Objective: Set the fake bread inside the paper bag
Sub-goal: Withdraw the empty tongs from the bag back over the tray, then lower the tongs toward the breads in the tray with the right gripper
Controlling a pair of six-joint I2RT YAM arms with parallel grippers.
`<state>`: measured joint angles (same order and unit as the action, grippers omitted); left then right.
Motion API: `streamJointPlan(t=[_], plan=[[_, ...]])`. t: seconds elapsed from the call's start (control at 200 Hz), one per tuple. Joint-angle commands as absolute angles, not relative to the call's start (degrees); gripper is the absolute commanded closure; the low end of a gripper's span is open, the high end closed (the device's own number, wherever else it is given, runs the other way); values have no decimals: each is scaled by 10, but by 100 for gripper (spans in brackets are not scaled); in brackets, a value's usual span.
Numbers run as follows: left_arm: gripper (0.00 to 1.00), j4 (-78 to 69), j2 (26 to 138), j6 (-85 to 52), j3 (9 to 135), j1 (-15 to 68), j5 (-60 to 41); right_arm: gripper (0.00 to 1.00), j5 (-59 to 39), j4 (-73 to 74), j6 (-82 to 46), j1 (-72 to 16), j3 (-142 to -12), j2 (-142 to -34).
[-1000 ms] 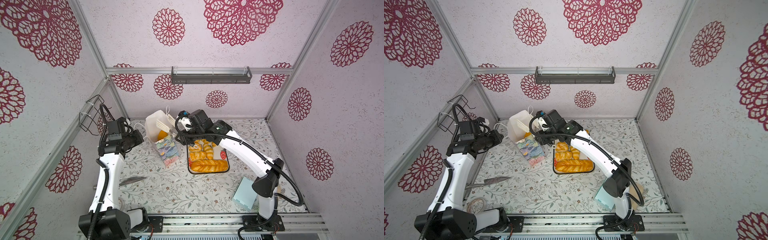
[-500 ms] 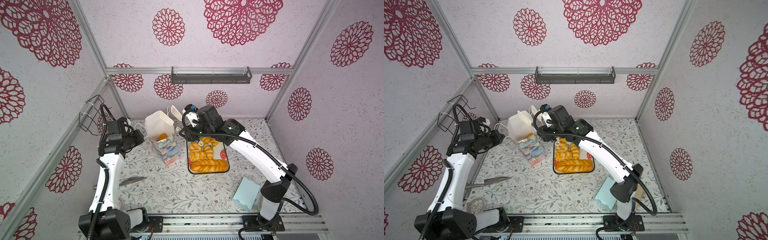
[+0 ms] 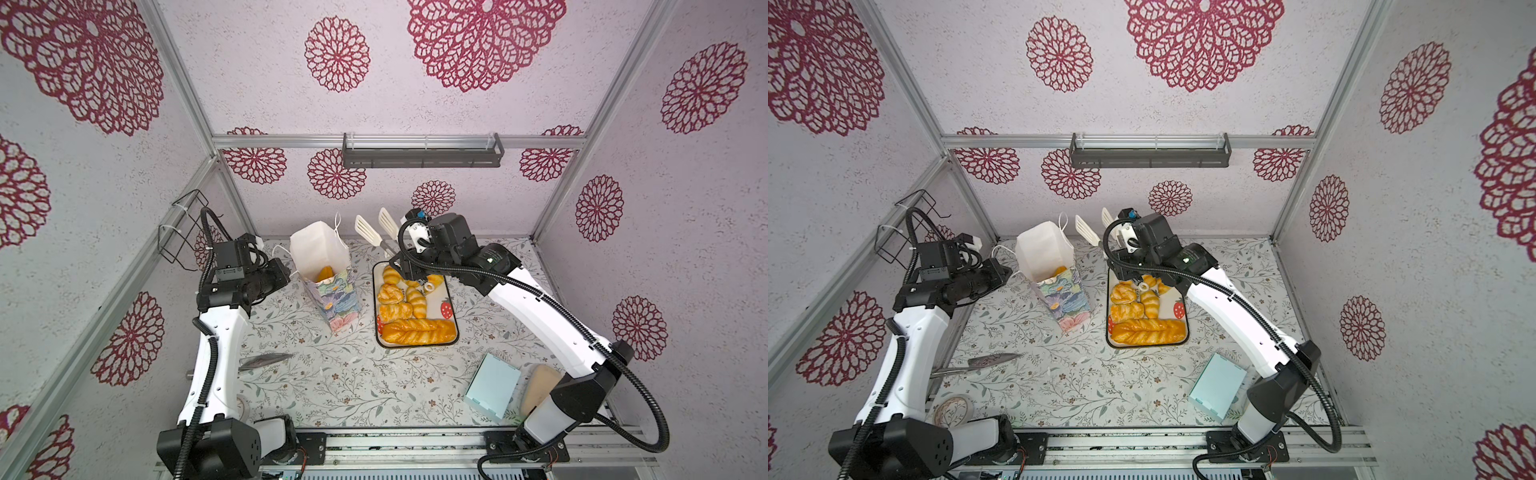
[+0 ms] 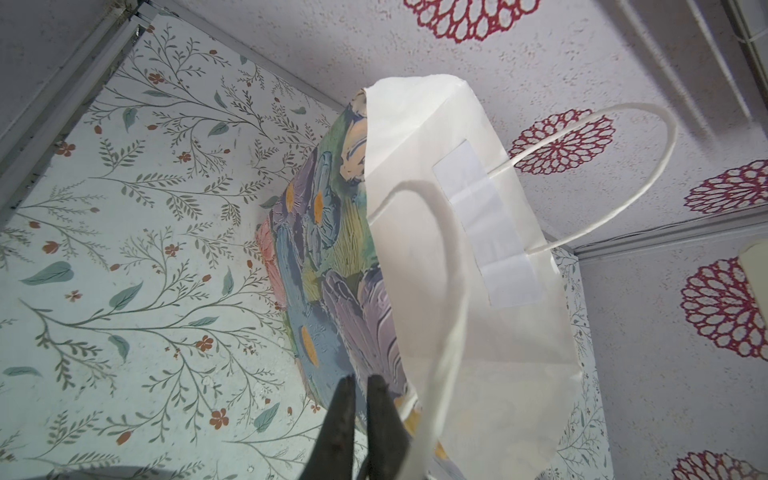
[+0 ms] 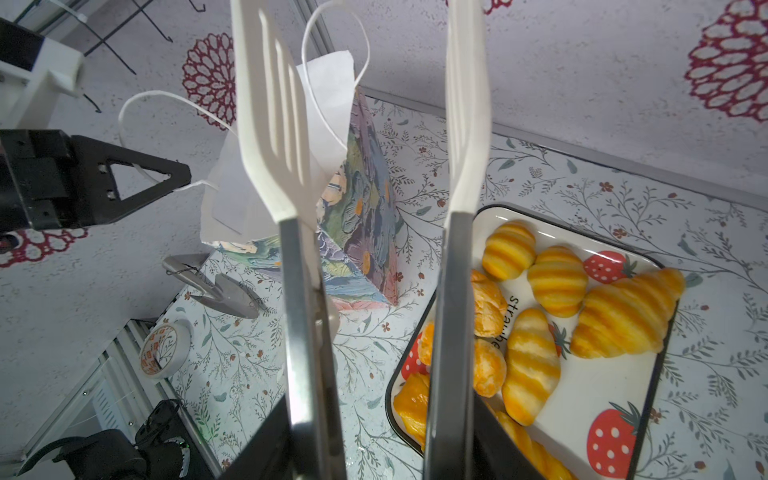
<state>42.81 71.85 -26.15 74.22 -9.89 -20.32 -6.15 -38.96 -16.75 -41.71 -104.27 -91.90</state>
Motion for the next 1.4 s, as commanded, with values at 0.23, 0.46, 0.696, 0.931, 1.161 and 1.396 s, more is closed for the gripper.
streamJointPlan(t=[0.23,0.46,0.696,0.931,1.161,1.396], plan=[[88,403,715,-280,772,-96,-231,48,-66,-308,-215,-373,-954,-845],[88,396,722,-285,773,-95,-245,48,-81,-293,-246,-335,-909,-834],[88,399,727,-281,775,-96,-246,48,-90,-276,-270,-310,-868,-823],[88,402,727,-276,774,-95,-245,48,-107,-252,-303,-275,-815,-812],[88,405,724,-274,774,-96,-244,48,-133,-229,-329,-244,-775,-811],[88,408,724,-273,776,-95,-246,48,-157,-206,-348,-216,-743,-808]])
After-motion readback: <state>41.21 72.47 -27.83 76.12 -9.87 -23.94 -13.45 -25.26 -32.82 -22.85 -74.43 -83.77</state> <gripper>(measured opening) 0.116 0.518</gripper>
